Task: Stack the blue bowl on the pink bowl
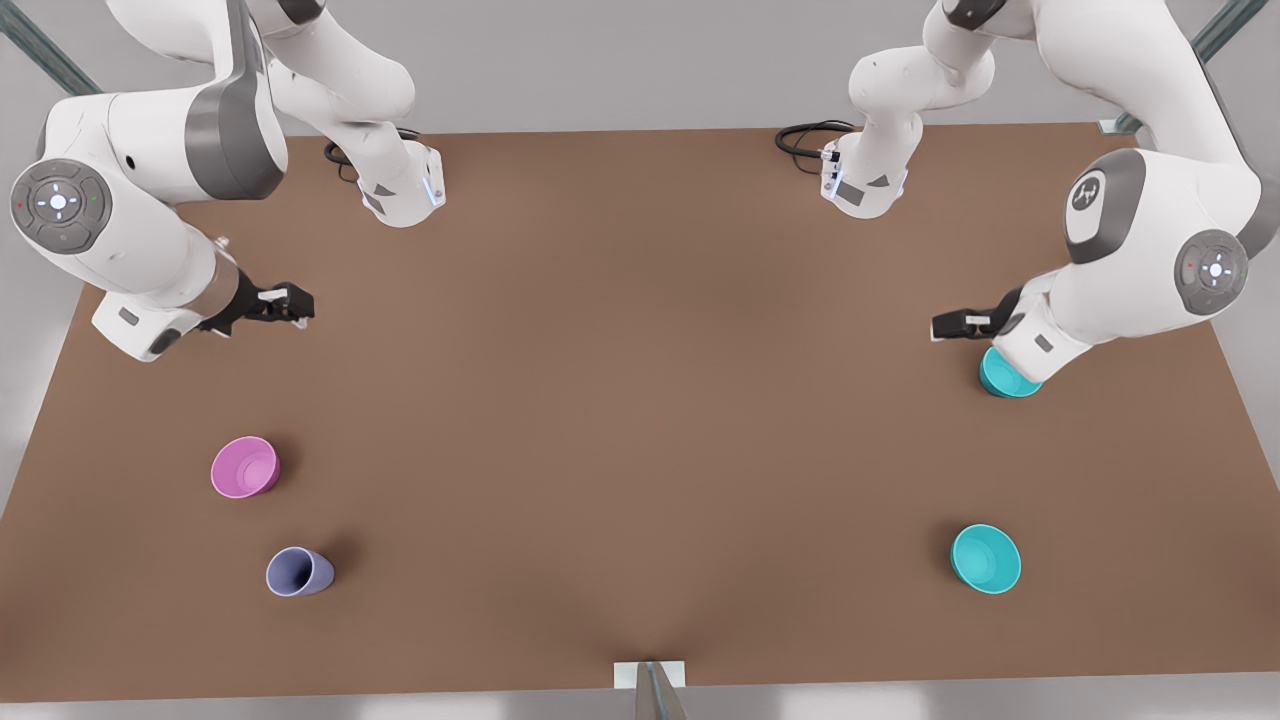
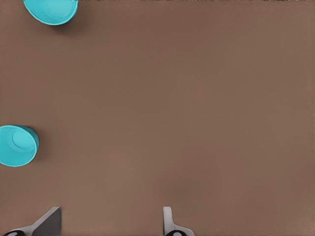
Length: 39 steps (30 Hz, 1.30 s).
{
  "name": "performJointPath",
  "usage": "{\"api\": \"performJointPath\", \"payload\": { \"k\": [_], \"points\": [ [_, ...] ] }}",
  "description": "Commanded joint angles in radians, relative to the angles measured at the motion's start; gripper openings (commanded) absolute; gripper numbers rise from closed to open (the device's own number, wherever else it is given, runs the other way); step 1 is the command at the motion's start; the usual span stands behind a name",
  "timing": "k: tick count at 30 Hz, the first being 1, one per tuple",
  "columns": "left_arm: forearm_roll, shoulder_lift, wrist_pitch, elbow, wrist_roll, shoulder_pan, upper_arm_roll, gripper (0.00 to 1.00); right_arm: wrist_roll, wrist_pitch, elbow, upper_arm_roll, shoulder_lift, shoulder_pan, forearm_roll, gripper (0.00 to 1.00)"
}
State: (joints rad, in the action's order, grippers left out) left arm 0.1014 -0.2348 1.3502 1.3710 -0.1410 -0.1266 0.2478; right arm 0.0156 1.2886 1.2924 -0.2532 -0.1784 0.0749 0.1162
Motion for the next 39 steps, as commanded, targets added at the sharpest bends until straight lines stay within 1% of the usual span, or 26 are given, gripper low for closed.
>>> {"api": "performJointPath", "payload": {
  "k": [1, 2, 3, 4, 6, 7, 10, 12, 13, 15, 18, 19, 24, 26, 28, 31, 33, 34, 36, 37, 39],
  "points": [
    [0.0, 0.002, 0.02, 0.0, -0.046, -0.001, 0.001, 1.0, -0.019, 0.018, 0.004, 0.0, 0.0, 0.0, -0.001, 1.0],
    [0.0, 0.0, 0.02, 0.0, -0.046, -0.001, 0.001, 1.0, -0.025, 0.017, 0.004, 0.002, -0.007, 0.005, 0.002, 1.0],
    [0.0, 0.0, 0.02, 0.0, -0.046, -0.001, 0.001, 1.0, -0.101, 0.02, -0.01, 0.003, -0.059, 0.025, 0.016, 1.0],
    [0.0, 0.0, 0.02, 0.0, -0.046, -0.001, 0.001, 1.0, -0.164, 0.04, -0.015, 0.012, -0.121, 0.092, 0.02, 1.0],
    [0.0, 0.0, 0.02, 0.002, -0.046, -0.001, 0.001, 1.0, -0.261, 0.178, -0.013, 0.012, -0.248, 0.187, 0.091, 1.0],
    [0.0, 0.0, 0.02, 0.002, -0.046, -0.001, 0.001, 1.0, -0.307, 0.262, -0.013, 0.012, -0.323, 0.247, 0.092, 1.0],
    [0.0, 0.0, 0.017, 0.008, -0.046, 0.001, 0.001, 1.0, -0.335, 0.403, -0.019, 0.006, -0.467, 0.374, 0.083, 1.0],
    [0.0, 0.0, 0.017, 0.01, -0.046, 0.001, 0.001, 1.0, -0.361, 0.48, -0.021, 0.003, -0.513, 0.422, 0.083, 1.0],
    [0.001, 0.0, 0.014, 0.01, -0.046, -0.001, 0.001, 1.0, -0.411, 0.503, -0.024, -0.008, -0.543, 0.454, 0.04, 1.0],
    [0.001, 0.0, 0.004, 0.01, -0.046, -0.001, 0.001, 1.0, -0.416, 0.549, -0.041, -0.009, -0.602, 0.486, 0.007, 1.0],
    [0.001, -0.001, 0.004, 0.01, -0.046, -0.001, 0.001, 1.0, -0.413, 0.658, -0.044, -0.011, -0.673, 0.493, 0.007, 1.0],
    [0.0, -0.003, 0.004, 0.01, -0.046, -0.001, 0.001, 1.0, -0.413, 0.663, -0.051, -0.024, -0.696, 0.513, 0.007, 1.0],
    [0.0, -0.006, 0.004, 0.01, -0.046, 0.001, 0.001, 1.0, -0.404, 0.683, -0.027, -0.02, -0.714, 0.523, 0.013, 1.0],
    [0.0, -0.008, 0.004, 0.01, -0.046, -0.001, 0.001, 1.0, -0.402, 0.724, 0.031, -0.015, -0.716, 0.537, 0.017, 1.0],
    [0.0, -0.008, 0.004, 0.01, -0.046, -0.001, 0.001, 1.0, -0.401, 0.724, 0.084, -0.014, -0.714, 0.56, 0.017, 1.0],
    [0.0, -0.008, 0.004, 0.01, -0.046, -0.001, 0.001, 1.0, -0.398, 0.732, 0.111, -0.014, -0.717, 0.571, 0.016, 1.0],
    [0.0, -0.006, 0.004, 0.01, -0.046, -0.001, 0.001, 1.0, -0.399, 0.733, 0.114, -0.014, -0.724, 0.571, 0.011, 0.96],
    [0.0, -0.006, 0.004, 0.01, -0.046, -0.001, 0.001, 1.0, -0.398, 0.73, 0.114, -0.014, -0.722, 0.571, 0.008, 0.96],
    [0.0, -0.008, 0.004, 0.01, -0.046, -0.001, 0.001, 1.0, -0.398, 0.721, 0.111, -0.017, -0.719, 0.571, 0.003, 0.81],
    [0.0, -0.008, 0.004, 0.01, -0.046, -0.001, 0.001, 1.0, -0.398, 0.712, 0.11, -0.02, -0.717, 0.571, 0.003, 0.76],
    [0.0, -0.008, 0.004, 0.01, -0.046, -0.001, 0.001, 1.0, -0.396, 0.696, 0.107, -0.023, -0.71, 0.568, 0.0, 0.74]
  ]
}}
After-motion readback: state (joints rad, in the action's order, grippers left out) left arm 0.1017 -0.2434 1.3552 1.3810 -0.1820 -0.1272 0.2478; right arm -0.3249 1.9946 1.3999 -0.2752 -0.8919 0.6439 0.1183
